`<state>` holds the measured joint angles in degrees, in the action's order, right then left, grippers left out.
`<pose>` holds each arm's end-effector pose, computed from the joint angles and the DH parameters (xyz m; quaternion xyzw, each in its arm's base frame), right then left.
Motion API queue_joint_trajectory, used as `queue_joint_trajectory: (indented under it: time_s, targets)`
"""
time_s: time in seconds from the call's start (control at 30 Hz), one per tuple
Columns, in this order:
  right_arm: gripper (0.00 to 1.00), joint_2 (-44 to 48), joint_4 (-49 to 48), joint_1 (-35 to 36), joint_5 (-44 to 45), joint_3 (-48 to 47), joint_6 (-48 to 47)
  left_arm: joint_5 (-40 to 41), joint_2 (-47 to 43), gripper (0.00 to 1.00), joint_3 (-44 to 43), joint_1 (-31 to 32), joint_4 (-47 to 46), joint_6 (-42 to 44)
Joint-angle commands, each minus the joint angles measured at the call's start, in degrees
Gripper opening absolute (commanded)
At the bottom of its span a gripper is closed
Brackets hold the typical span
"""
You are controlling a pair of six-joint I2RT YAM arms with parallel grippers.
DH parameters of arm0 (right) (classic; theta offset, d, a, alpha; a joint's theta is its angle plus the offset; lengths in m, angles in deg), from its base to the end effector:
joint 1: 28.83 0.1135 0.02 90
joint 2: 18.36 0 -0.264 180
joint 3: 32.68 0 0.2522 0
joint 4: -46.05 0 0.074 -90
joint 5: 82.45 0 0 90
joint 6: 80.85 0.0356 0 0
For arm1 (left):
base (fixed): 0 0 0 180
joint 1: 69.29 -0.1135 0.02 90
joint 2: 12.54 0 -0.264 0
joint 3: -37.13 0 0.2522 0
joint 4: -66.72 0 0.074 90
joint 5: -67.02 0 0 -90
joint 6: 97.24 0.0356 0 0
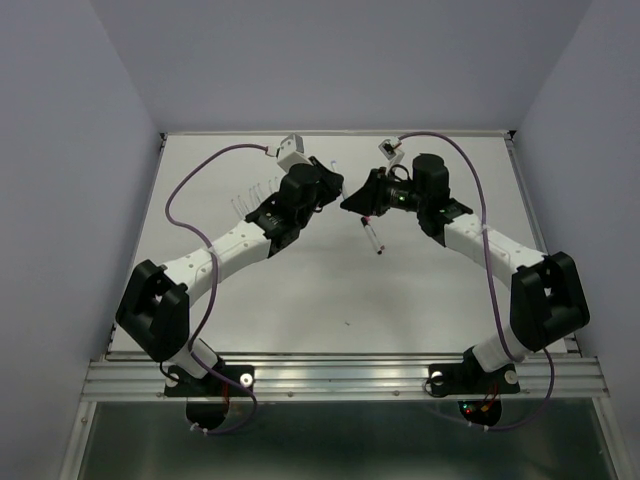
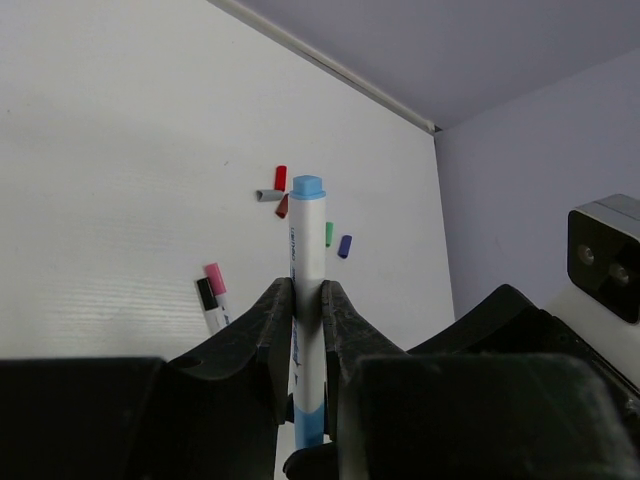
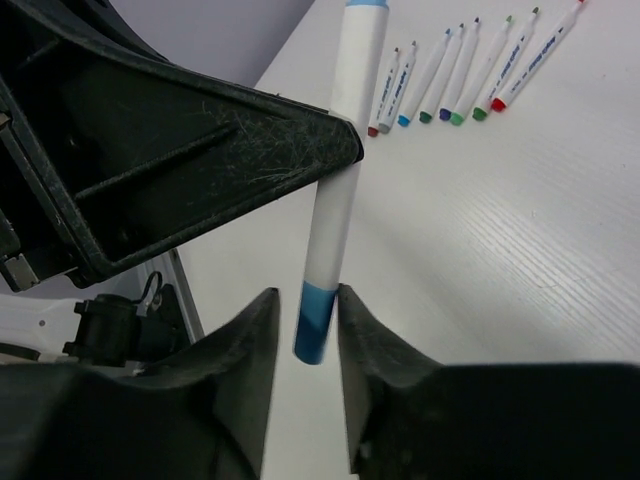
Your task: Open the pen caps
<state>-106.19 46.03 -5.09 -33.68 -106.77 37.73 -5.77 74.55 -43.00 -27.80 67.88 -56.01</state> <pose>0.3136 0.1635 0.2935 -0.1862 0.7447 0.5034 0.3967 0.2795 -0.2332 0.3313 -0.1453 0.7392 -0.3794 0.5372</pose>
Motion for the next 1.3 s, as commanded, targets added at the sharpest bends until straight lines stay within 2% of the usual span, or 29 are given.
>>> queue_joint_trajectory:
  time_s: [0.0, 0.03, 0.07, 0.27, 0.43, 1.13, 1.27]
  targets:
    - [0.28, -0.41, -3.09, 0.77, -1.48, -2.77, 0.25, 1.68, -2.71, 0.00, 0.01, 0.17, -2.60, -1.41]
    - [0.27, -0.32, -3.09, 0.77, -1.57, -2.77, 0.25, 2.12, -2.71, 0.00, 0.10, 0.16, -2.52, -1.50]
    - [0.21, -0.24, -3.01, 0.77, -1.57, -2.77, 0.25, 2.38, -2.80, 0.00, 0.10, 0.25, -2.43, -1.59]
    - [0.01, 0.12, -2.48, 0.77, -3.06, -2.24, -0.27, 4.32, -2.10, 0.00, -1.57, -0.97, -0.24, -1.68]
    - [0.01, 1.70, -1.16, 0.77, -3.68, -0.84, -1.42, 2.48, -1.66, 0.00, -2.45, -3.96, -1.11, -1.50]
    - [0.01, 7.94, 4.90, 0.77, -5.70, 9.18, -3.62, 10.39, -2.98, 0.00, -6.23, -17.06, 2.67, -0.27]
    - [0.01, 8.73, 6.74, 0.77, -1.94, 7.79, -5.80, 9.15, -3.68, 0.00, -5.97, -18.12, 3.98, 0.43]
